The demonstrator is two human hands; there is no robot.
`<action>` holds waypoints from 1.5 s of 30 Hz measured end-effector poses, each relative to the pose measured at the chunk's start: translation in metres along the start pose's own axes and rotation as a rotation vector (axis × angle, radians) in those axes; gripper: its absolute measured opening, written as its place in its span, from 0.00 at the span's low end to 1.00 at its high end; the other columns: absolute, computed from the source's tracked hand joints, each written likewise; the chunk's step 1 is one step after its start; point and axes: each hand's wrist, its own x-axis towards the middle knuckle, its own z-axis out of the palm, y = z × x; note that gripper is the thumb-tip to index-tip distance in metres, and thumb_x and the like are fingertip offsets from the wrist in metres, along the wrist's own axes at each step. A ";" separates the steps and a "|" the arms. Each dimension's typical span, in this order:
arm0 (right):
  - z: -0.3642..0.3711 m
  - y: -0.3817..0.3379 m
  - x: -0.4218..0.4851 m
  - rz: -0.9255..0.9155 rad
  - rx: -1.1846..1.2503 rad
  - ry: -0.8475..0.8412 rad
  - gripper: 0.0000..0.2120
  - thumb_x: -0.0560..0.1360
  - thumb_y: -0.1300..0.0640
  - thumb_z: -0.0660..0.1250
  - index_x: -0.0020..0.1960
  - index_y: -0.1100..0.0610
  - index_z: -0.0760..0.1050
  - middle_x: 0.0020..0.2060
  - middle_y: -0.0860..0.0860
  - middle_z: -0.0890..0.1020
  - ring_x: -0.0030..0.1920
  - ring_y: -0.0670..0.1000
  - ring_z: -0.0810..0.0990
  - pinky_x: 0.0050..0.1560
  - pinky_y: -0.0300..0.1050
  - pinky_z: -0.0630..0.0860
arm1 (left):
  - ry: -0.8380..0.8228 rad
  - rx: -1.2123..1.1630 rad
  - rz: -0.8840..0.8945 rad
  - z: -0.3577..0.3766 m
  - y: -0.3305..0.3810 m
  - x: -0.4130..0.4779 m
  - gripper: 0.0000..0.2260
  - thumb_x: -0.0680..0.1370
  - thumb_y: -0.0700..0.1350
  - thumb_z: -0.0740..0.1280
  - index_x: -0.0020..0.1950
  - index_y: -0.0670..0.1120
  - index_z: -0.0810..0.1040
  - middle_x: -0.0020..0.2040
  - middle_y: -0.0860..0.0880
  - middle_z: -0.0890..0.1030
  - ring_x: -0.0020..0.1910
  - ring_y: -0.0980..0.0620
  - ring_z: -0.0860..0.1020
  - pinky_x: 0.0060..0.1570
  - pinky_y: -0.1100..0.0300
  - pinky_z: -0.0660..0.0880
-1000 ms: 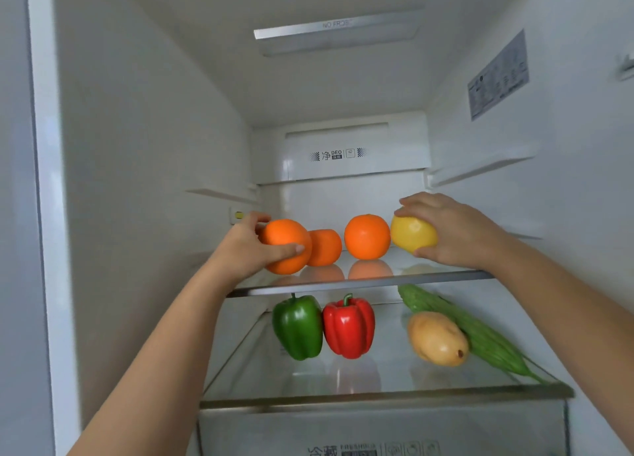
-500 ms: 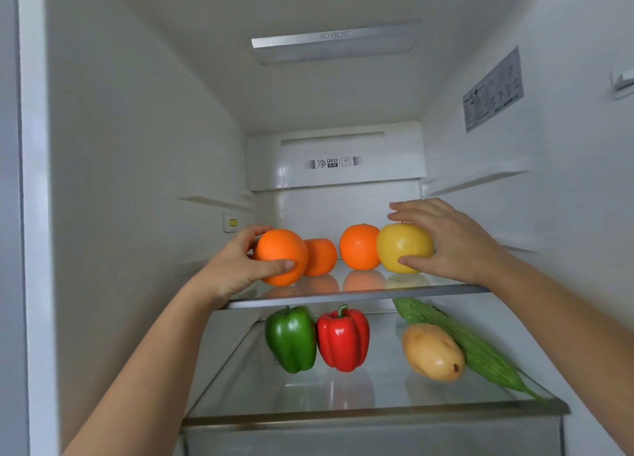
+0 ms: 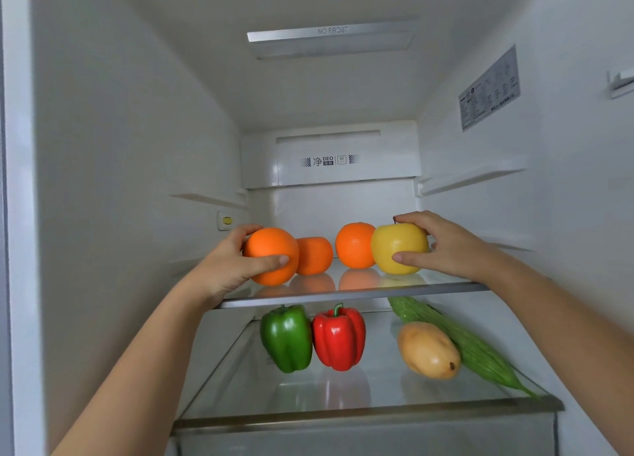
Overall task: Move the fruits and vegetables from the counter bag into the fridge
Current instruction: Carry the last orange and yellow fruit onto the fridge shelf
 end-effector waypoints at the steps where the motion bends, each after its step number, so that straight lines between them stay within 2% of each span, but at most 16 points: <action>1: 0.000 0.000 0.000 0.001 -0.001 0.000 0.29 0.69 0.52 0.72 0.67 0.49 0.66 0.58 0.45 0.69 0.55 0.45 0.69 0.54 0.38 0.65 | 0.008 -0.013 0.001 0.000 0.000 0.000 0.37 0.61 0.48 0.78 0.66 0.48 0.66 0.55 0.49 0.72 0.49 0.53 0.75 0.43 0.61 0.74; 3: 0.000 -0.001 0.000 0.001 -0.001 0.001 0.29 0.69 0.52 0.72 0.67 0.49 0.66 0.59 0.45 0.69 0.56 0.45 0.69 0.54 0.39 0.65 | 0.022 -0.023 0.002 0.000 -0.001 0.001 0.33 0.66 0.44 0.77 0.67 0.47 0.66 0.58 0.46 0.71 0.50 0.51 0.75 0.44 0.60 0.73; 7: 0.000 0.000 0.000 0.006 0.006 0.008 0.29 0.69 0.52 0.72 0.67 0.49 0.66 0.59 0.44 0.69 0.56 0.45 0.69 0.55 0.39 0.65 | 0.056 0.010 0.007 0.000 -0.003 0.002 0.30 0.70 0.42 0.73 0.68 0.47 0.64 0.60 0.46 0.69 0.53 0.48 0.72 0.47 0.57 0.71; 15: -0.001 0.002 0.001 0.020 0.043 0.019 0.26 0.69 0.50 0.72 0.63 0.42 0.64 0.60 0.43 0.68 0.58 0.45 0.68 0.56 0.41 0.64 | 0.103 0.053 0.027 0.001 -0.001 0.000 0.31 0.70 0.43 0.73 0.69 0.47 0.63 0.61 0.46 0.68 0.54 0.47 0.72 0.46 0.59 0.71; 18: -0.001 0.001 -0.002 0.016 0.034 0.046 0.26 0.70 0.50 0.71 0.64 0.43 0.65 0.59 0.44 0.68 0.58 0.45 0.69 0.56 0.41 0.64 | 0.130 0.059 0.053 0.002 -0.001 -0.002 0.32 0.69 0.43 0.73 0.70 0.47 0.62 0.62 0.46 0.68 0.55 0.48 0.71 0.47 0.58 0.71; 24: -0.005 -0.012 -0.006 -0.048 -0.117 0.242 0.24 0.72 0.48 0.69 0.66 0.51 0.69 0.62 0.47 0.70 0.63 0.48 0.68 0.57 0.39 0.62 | 0.173 0.158 0.099 0.000 0.002 -0.007 0.40 0.65 0.48 0.77 0.71 0.48 0.60 0.70 0.45 0.64 0.61 0.51 0.66 0.54 0.56 0.68; 29: 0.010 -0.040 -0.018 -0.123 -0.203 0.394 0.20 0.72 0.53 0.69 0.63 0.56 0.72 0.60 0.52 0.74 0.62 0.52 0.70 0.56 0.40 0.63 | 0.339 0.413 0.236 0.004 0.010 -0.026 0.40 0.66 0.48 0.76 0.72 0.47 0.59 0.71 0.45 0.61 0.68 0.49 0.62 0.60 0.60 0.60; 32: 0.022 -0.062 -0.029 -0.159 -0.223 0.458 0.17 0.72 0.56 0.68 0.60 0.58 0.74 0.57 0.53 0.76 0.58 0.54 0.72 0.55 0.43 0.65 | 0.429 0.550 0.346 0.011 0.015 -0.047 0.36 0.68 0.49 0.74 0.71 0.44 0.61 0.70 0.44 0.63 0.69 0.47 0.62 0.63 0.58 0.60; 34: 0.030 -0.076 -0.040 -0.156 -0.219 0.513 0.14 0.73 0.57 0.68 0.58 0.58 0.75 0.55 0.53 0.77 0.56 0.54 0.73 0.52 0.41 0.65 | 0.480 0.612 0.414 0.018 0.016 -0.064 0.30 0.71 0.50 0.71 0.69 0.43 0.64 0.68 0.43 0.66 0.67 0.45 0.64 0.63 0.54 0.62; 37: 0.045 -0.095 -0.061 -0.160 -0.252 0.569 0.13 0.72 0.55 0.65 0.55 0.58 0.77 0.51 0.53 0.80 0.52 0.55 0.75 0.47 0.39 0.64 | 0.498 0.673 0.501 0.030 0.015 -0.091 0.24 0.73 0.53 0.62 0.65 0.41 0.69 0.63 0.42 0.73 0.62 0.43 0.70 0.58 0.52 0.67; 41: 0.070 -0.111 -0.096 -0.179 -0.344 0.481 0.19 0.71 0.49 0.57 0.54 0.58 0.77 0.49 0.53 0.81 0.50 0.55 0.76 0.50 0.46 0.71 | 0.464 0.792 0.541 0.044 0.002 -0.120 0.20 0.73 0.50 0.60 0.60 0.40 0.74 0.59 0.40 0.77 0.59 0.39 0.73 0.54 0.48 0.71; 45: 0.085 -0.123 -0.130 -0.146 -0.387 0.457 0.18 0.71 0.51 0.58 0.53 0.59 0.78 0.50 0.54 0.81 0.50 0.56 0.77 0.51 0.49 0.74 | 0.406 0.770 0.523 0.050 -0.011 -0.150 0.20 0.73 0.50 0.59 0.59 0.40 0.75 0.58 0.42 0.77 0.61 0.41 0.73 0.57 0.48 0.69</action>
